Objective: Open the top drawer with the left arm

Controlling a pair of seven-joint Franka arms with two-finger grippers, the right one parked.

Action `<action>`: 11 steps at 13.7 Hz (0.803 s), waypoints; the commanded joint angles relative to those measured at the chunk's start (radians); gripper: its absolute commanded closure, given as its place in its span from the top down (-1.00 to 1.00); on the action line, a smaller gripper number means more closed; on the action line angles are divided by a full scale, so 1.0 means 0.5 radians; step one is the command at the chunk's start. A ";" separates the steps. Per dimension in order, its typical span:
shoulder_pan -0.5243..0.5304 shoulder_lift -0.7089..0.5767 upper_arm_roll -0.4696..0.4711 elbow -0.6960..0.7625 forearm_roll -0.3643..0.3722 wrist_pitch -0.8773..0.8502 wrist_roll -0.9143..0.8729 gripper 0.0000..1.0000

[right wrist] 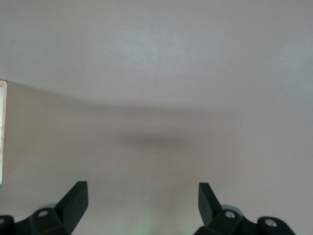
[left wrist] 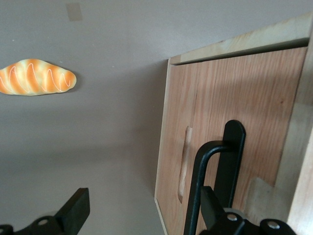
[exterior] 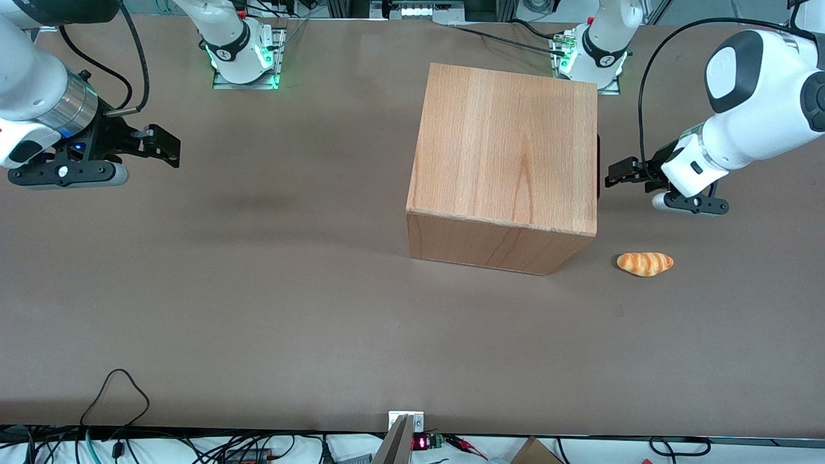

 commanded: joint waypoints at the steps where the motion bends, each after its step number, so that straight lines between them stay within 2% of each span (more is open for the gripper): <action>1: 0.001 -0.041 -0.015 -0.088 -0.086 0.066 0.087 1.00; 11: 0.001 -0.041 -0.015 -0.177 -0.169 0.103 0.238 1.00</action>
